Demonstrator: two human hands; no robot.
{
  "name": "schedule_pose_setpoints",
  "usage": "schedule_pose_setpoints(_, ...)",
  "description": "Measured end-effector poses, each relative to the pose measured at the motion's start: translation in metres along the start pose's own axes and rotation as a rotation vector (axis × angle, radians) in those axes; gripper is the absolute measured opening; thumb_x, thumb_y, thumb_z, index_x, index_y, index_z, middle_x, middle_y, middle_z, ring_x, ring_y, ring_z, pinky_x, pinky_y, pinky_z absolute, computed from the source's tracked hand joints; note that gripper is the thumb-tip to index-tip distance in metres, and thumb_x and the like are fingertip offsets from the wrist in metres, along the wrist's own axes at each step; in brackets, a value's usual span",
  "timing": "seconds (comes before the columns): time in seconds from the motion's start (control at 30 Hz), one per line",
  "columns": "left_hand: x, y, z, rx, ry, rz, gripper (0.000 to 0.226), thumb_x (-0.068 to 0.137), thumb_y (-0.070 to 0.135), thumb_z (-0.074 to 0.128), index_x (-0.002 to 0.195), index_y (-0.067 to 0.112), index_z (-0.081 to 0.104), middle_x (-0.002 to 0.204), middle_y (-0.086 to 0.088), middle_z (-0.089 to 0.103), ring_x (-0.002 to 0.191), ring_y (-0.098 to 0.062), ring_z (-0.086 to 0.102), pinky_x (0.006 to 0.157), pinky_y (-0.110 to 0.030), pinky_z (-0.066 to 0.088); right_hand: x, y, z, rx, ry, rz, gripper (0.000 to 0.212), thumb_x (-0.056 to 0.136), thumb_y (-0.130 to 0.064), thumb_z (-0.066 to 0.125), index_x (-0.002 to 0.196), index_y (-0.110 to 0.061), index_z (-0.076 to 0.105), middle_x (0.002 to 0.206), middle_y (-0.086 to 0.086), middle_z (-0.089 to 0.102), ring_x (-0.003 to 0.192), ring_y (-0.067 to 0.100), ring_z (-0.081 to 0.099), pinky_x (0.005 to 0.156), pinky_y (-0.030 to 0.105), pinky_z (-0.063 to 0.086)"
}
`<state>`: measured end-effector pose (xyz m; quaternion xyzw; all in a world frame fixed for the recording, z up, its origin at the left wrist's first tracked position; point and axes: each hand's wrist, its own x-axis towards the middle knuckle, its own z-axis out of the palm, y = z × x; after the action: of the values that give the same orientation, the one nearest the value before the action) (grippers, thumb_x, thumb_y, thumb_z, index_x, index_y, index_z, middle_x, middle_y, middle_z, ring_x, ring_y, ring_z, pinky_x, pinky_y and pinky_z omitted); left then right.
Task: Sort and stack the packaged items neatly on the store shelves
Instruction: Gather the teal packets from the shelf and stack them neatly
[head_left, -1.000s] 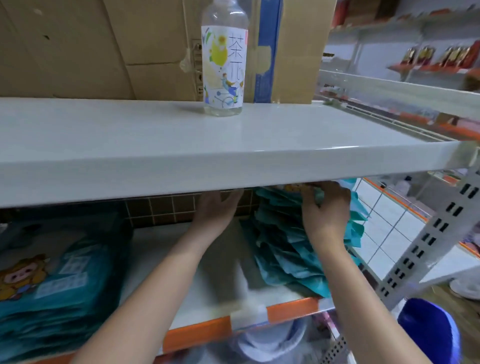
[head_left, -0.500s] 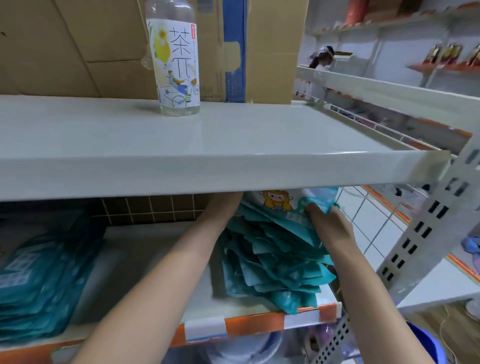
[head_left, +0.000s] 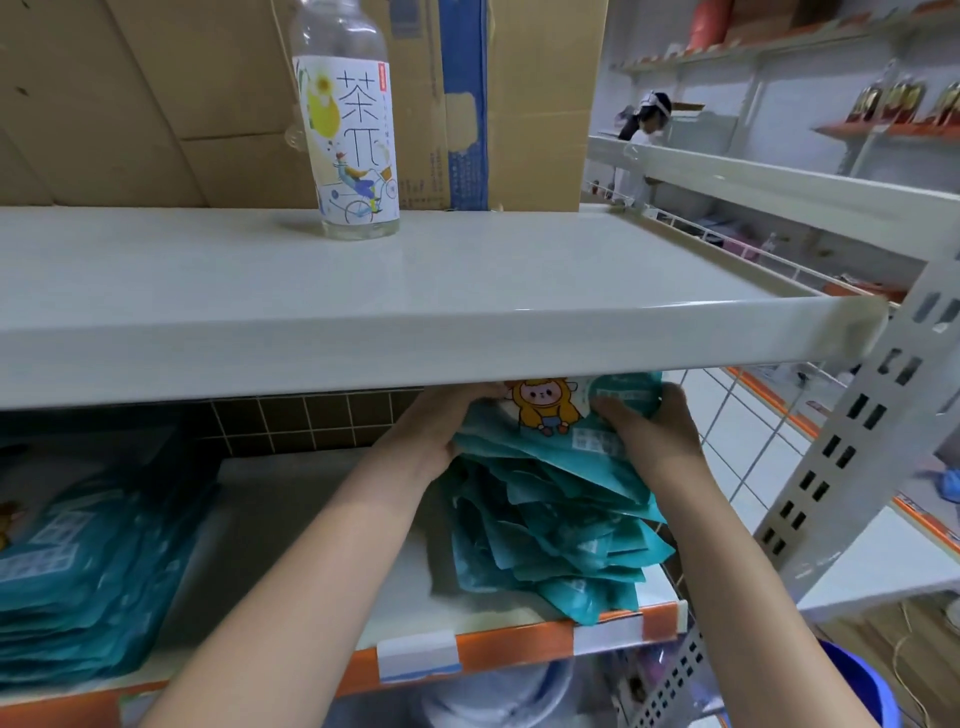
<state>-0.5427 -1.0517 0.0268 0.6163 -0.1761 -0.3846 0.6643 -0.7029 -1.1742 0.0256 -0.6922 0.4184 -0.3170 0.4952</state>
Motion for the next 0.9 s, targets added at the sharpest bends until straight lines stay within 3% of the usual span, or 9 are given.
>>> schedule_pose_setpoints(0.1, -0.008, 0.002, -0.013, 0.092, 0.011, 0.015, 0.025, 0.077, 0.022, 0.069, 0.099, 0.011, 0.069, 0.103, -0.012, 0.071, 0.103, -0.028, 0.064, 0.099, -0.044, 0.047, -0.018, -0.012, 0.011, 0.132, 0.011, -0.112, 0.048, 0.082, -0.023, 0.071, 0.124, -0.021, 0.046, 0.106, -0.006, 0.063, 0.094, 0.013, 0.063, 0.084, 0.033, 0.051)
schedule_pose_setpoints(0.23, -0.023, 0.001, -0.044, 0.060, 0.053, 0.016, 0.019, 0.085, 0.026, 0.066, 0.100, 0.014, 0.070, 0.097, -0.006, 0.074, 0.098, -0.023, 0.067, 0.095, -0.039, 0.050, -0.039, -0.032, 0.034, 0.257, -0.044, -0.175, 0.035, 0.084, -0.012, 0.068, 0.113, -0.024, 0.051, 0.095, -0.016, 0.061, 0.086, 0.000, 0.058, 0.066, 0.014, 0.044)
schedule_pose_setpoints(0.37, -0.048, -0.012, -0.098, -0.010, 0.184, 0.095, 0.022, 0.084, 0.018, 0.067, 0.105, 0.013, 0.062, 0.098, -0.011, 0.069, 0.088, -0.023, 0.067, 0.065, -0.030, 0.055, -0.062, -0.041, 0.070, 0.267, -0.207, -0.181, 0.028, 0.086, -0.008, 0.064, 0.103, -0.028, 0.054, 0.095, -0.014, 0.063, 0.084, 0.002, 0.060, 0.060, 0.013, 0.046)
schedule_pose_setpoints(0.5, -0.072, -0.048, -0.161, 0.012, 0.247, 0.086, 0.038, 0.061, 0.017, 0.075, 0.097, 0.012, 0.060, 0.101, -0.019, 0.068, 0.100, -0.039, 0.063, 0.089, -0.048, 0.052, -0.082, -0.027, 0.129, 0.081, -0.436, -0.153, 0.037, 0.081, 0.000, 0.063, 0.110, -0.023, 0.056, 0.103, -0.005, 0.066, 0.096, 0.012, 0.063, 0.074, 0.024, 0.051)
schedule_pose_setpoints(0.57, -0.078, -0.066, -0.180, 0.030, 0.353, 0.071, 0.045, 0.051, 0.020, 0.071, 0.094, 0.015, 0.059, 0.105, -0.019, 0.067, 0.096, -0.035, 0.064, 0.091, -0.048, 0.050, -0.089, -0.010, 0.162, 0.054, -0.467, -0.081, 0.038, 0.081, 0.002, 0.062, 0.112, -0.019, 0.054, 0.104, -0.001, 0.066, 0.098, 0.018, 0.063, 0.080, 0.031, 0.054)
schedule_pose_setpoints(0.63, -0.080, -0.083, -0.194, 0.086, 0.419, 0.094, 0.063, 0.055, 0.017, 0.071, 0.116, 0.013, 0.055, 0.118, -0.014, 0.062, 0.104, -0.028, 0.060, 0.096, -0.042, 0.047, -0.094, 0.007, 0.188, 0.080, -0.465, -0.018, 0.040, 0.080, 0.005, 0.061, 0.111, -0.019, 0.053, 0.103, 0.001, 0.065, 0.100, 0.022, 0.063, 0.081, 0.032, 0.054)
schedule_pose_setpoints(0.7, -0.081, -0.095, -0.205, 0.126, 0.431, 0.096, 0.079, 0.070, 0.008, 0.076, 0.140, 0.013, 0.039, 0.134, -0.007, 0.053, 0.120, -0.023, 0.052, 0.106, -0.041, 0.040, -0.097, 0.022, 0.206, 0.122, -0.458, 0.025, 0.044, 0.081, 0.009, 0.059, 0.116, -0.016, 0.052, 0.107, 0.004, 0.064, 0.103, 0.022, 0.061, 0.076, 0.027, 0.051)
schedule_pose_setpoints(0.8, -0.081, -0.117, -0.215, 0.174, 0.399, 0.063, 0.086, 0.074, 0.011, 0.075, 0.147, 0.015, 0.028, 0.143, -0.002, 0.044, 0.128, -0.019, 0.042, 0.108, -0.030, 0.031, -0.098, 0.042, 0.222, 0.162, -0.441, 0.055, 0.054, 0.082, 0.011, 0.057, 0.128, -0.014, 0.045, 0.114, 0.005, 0.059, 0.108, 0.020, 0.057, 0.081, 0.026, 0.045)
schedule_pose_setpoints(0.9, -0.077, -0.135, -0.215, 0.189, 0.370, 0.023, 0.090, 0.079, 0.020, 0.074, 0.150, 0.013, 0.020, 0.151, -0.001, 0.032, 0.138, -0.019, 0.031, 0.109, -0.027, 0.023, -0.100, 0.064, 0.228, 0.138, -0.444, 0.064, 0.052, 0.085, 0.005, 0.059, 0.127, -0.019, 0.040, 0.115, 0.004, 0.058, 0.110, 0.020, 0.057, 0.088, 0.028, 0.046)
